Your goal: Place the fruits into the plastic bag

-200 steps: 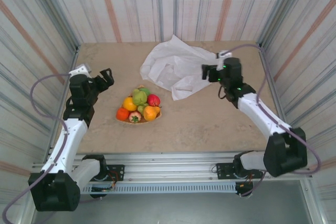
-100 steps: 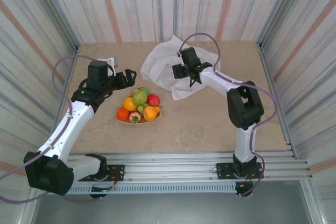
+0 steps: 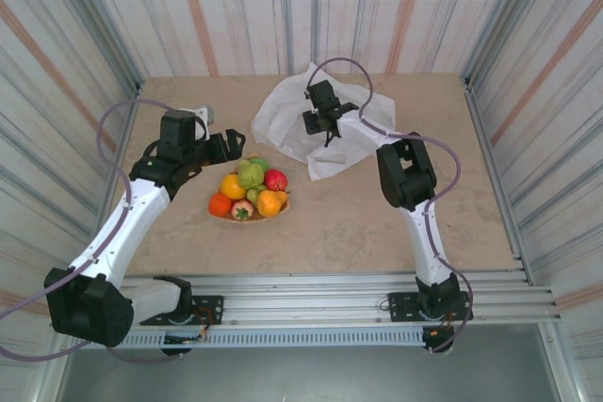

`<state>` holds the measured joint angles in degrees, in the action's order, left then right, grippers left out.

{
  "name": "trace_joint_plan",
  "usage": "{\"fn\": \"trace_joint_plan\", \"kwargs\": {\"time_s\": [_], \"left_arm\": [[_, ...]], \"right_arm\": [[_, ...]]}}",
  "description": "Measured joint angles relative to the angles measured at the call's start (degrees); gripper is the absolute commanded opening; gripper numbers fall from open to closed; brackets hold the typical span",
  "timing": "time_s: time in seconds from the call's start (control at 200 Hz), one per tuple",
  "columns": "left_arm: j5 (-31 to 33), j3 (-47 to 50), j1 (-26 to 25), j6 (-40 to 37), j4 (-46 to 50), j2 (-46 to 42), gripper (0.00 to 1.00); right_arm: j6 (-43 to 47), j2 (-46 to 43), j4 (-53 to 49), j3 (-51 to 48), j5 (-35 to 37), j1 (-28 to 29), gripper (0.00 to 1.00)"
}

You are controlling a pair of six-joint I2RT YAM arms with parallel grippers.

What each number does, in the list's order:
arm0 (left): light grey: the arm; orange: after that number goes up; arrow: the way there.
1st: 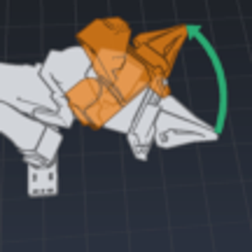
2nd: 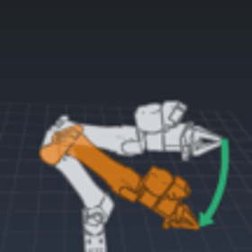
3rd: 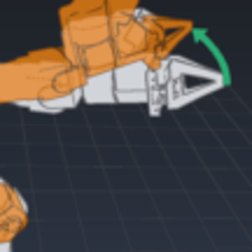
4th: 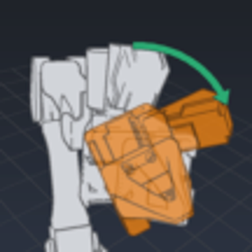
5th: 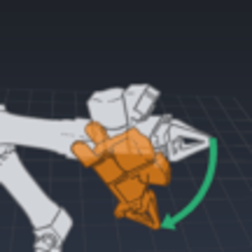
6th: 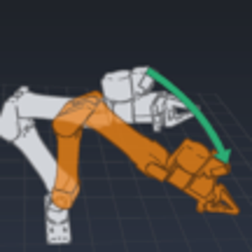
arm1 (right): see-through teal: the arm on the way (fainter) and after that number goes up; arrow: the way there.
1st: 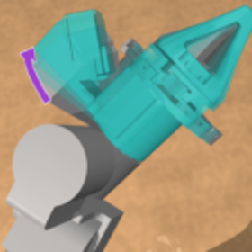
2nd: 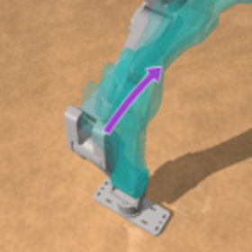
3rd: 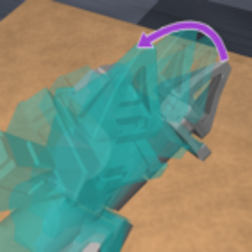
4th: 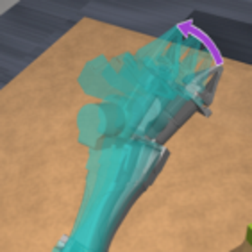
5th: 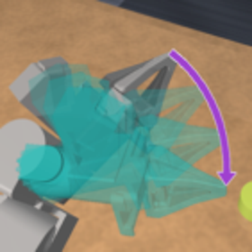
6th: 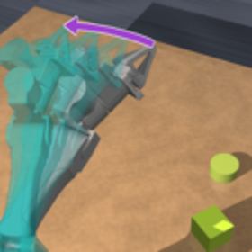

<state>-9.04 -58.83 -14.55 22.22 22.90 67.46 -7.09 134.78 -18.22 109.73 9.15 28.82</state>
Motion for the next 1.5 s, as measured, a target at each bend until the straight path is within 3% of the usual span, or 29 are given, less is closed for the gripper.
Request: {"fn": "trace_joint_plan", "kwargs": {"time_s": [0.276,0.421,0.551,0.701,0.862,1.082,1.333,1.498], "left_arm": [[-0.3,0.0,-0.1,-0.2,1.1,0.0,0.99],[-0.5,0.0,-0.1,-0.2,1.9,-0.3,0.99],[-0.5,0.0,-0.1,-0.1,2.7,-1.3,0.99],[0.0,0.0,-2.1,-0.4,2.7,-1.6,0.99],[4.3,-2.8,-10.3,-2.2,3.1,1.6,0.99],[12.1,-12.3,-23.3,-8.4,0.7,14.1,0.99],[17.4,-23.1,-31.8,-17.4,-2.1,29.5,0.98],[21.7,-27.0,-36.4,-23.6,-3.8,35.3,0.81]], "right_arm": [[-1.4,7.1,-2.6,10.6,0.1,-1.6,0.31],[-2.1,7.5,-3.8,11.5,0.1,-2.7,0.11],[-2.8,7.4,-5.1,11.6,0.0,-3.5,0.0],[-3.0,3.3,-6.6,7.6,-1.3,-4.9,0.0],[-4.8,-9.3,-6.6,-3.0,-5.0,-7.3,0.0],[-9.3,-25.6,-4.1,-14.6,-12.2,-11.5,0.0],[-13.1,-33.3,-3.7,-23.5,-18.3,-14.0,0.0],[-14.3,-36.6,-4.0,-26.9,-20.8,-15.3,0.0]]}}
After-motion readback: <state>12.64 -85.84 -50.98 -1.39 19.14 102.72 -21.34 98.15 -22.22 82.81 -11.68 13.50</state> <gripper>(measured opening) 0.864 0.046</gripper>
